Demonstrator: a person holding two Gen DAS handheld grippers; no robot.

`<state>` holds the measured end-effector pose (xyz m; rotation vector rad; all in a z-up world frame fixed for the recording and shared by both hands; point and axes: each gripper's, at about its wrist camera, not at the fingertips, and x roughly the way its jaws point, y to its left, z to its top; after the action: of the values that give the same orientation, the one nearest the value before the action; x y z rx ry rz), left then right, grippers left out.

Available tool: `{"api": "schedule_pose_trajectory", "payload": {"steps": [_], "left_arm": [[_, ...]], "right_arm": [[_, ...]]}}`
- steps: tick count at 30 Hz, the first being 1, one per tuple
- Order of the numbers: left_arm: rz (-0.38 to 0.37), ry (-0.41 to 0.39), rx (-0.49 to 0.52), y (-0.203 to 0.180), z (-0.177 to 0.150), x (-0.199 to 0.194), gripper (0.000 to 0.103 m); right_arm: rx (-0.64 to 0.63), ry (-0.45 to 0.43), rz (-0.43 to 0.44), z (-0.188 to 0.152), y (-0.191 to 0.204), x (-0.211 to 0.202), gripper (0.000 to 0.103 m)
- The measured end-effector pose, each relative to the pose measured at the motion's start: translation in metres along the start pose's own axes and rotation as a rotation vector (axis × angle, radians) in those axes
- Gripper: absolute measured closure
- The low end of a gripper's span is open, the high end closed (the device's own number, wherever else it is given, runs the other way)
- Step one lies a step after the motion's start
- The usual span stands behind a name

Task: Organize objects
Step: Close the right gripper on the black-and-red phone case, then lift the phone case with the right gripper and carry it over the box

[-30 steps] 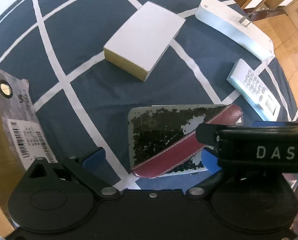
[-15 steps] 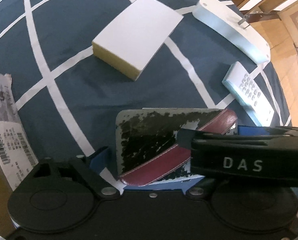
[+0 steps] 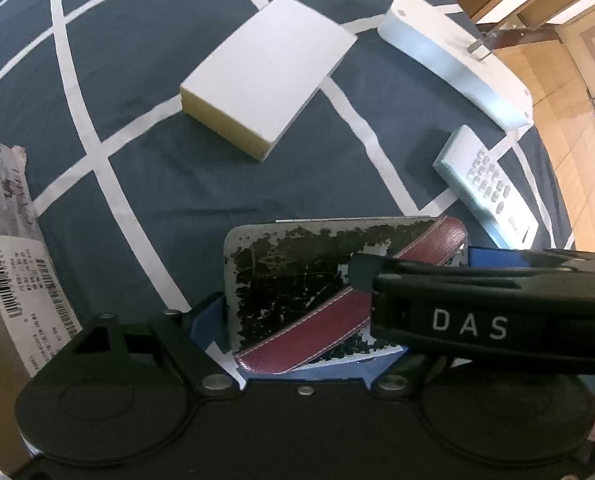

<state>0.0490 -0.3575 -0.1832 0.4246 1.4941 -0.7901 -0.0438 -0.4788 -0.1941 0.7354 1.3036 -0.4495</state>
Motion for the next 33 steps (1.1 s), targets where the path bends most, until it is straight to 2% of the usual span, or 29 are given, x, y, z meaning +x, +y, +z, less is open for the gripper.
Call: {"api": "schedule_pose_trajectory", "payload": {"steps": [11,17,26,33], "left_arm": [[0.043,-0.115,0.021,-0.013,-0.015,-0.049,0.021],[0.07,-0.195,0.011,-0.014,-0.035,-0.09,0.021],[0.103,-0.291,-0.024,0.002,-0.075,-0.143,0.021],[0.127,-0.341,-0.078,0.025,-0.105,-0.173,0.021]], "right_arm": [[-0.039,-0.104,0.041,-0.013,0.012,-0.052,0.017],[-0.083,-0.172,0.067,-0.025,0.038,-0.083,0.017],[-0.161,-0.246,0.104,-0.058,0.081,-0.123,0.017],[-0.237,-0.268,0.133,-0.08,0.119,-0.139,0.017]]}}
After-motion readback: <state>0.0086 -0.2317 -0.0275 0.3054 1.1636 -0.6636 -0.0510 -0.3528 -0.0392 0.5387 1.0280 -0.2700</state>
